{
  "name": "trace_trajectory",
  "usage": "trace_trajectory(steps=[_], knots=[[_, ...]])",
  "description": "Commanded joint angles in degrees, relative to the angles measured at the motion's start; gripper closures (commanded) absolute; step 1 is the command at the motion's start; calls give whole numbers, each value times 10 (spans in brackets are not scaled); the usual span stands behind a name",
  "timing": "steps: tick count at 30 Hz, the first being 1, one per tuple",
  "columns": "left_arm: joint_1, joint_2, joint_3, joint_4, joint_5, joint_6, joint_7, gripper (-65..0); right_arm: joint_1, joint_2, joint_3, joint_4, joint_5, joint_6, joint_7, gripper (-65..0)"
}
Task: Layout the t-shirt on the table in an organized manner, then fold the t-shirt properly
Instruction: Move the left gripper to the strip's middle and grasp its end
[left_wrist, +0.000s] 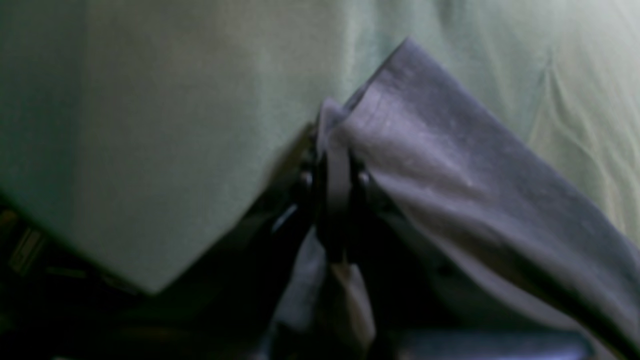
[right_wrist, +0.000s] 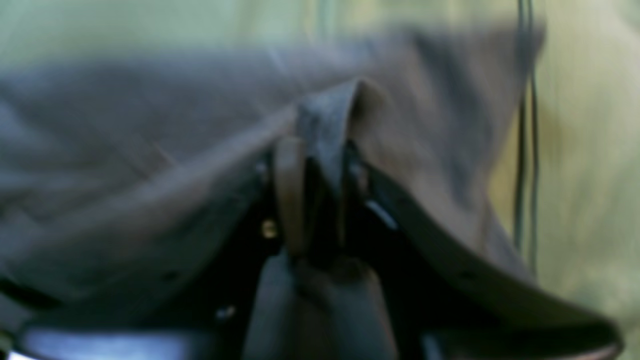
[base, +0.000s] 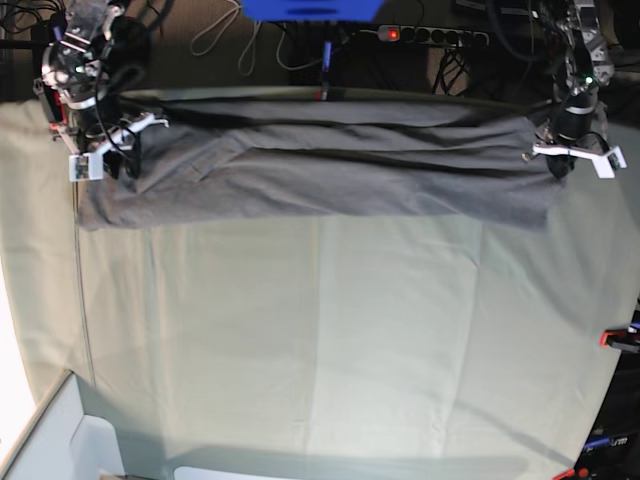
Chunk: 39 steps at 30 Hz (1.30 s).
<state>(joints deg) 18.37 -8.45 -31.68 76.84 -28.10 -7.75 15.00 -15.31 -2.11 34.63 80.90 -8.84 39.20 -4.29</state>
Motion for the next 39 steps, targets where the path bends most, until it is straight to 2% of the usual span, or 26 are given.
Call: trace_trajectory(steps=[1, 4, 6, 11, 15, 17, 19, 22, 26, 29, 33, 39], knots=[[0, -8, -4, 10, -1, 1, -14, 0, 2, 5, 1, 10, 10, 8, 14, -199], [0, -8, -4, 16, -1, 1, -14, 0, 2, 1, 30, 23, 11, 8, 13, -280], [0, -7, -4, 36, -1, 1, -14, 0, 14, -8, 50, 34, 11, 8, 9, -306], [23, 6, 0, 122, -1, 1, -13, 0, 49, -22, 159, 42, 11, 8, 9, -310], [52, 52, 4, 214, 3, 1, -13, 0, 70, -23, 223, 43, 11, 8, 8, -310], [69, 76, 27, 250, 5, 1, -13, 0, 72, -21, 236, 43, 11, 8, 8, -310], [85, 86, 51, 276, 5, 1, -13, 0, 72, -20, 242, 43, 11, 8, 8, -310], [97, 88, 113, 291, 5, 1, -13, 0, 69, -20, 243, 43, 11, 8, 8, -310], [96, 68, 235, 289, 10, 7, -13, 0, 68, -22, 243, 43, 11, 8, 8, -310], [79, 57, 345, 271, 65, 7, -17, 0, 68, -23, 243, 43, 11, 8, 8, -310], [51, 60, 452, 224, 143, 8, -17, 0, 67, -23, 243, 43, 11, 8, 8, -310], [10, 59, 554, 167, 179, 8, -17, 0, 58, -22, 241, 43, 11, 8, 8, -310]])
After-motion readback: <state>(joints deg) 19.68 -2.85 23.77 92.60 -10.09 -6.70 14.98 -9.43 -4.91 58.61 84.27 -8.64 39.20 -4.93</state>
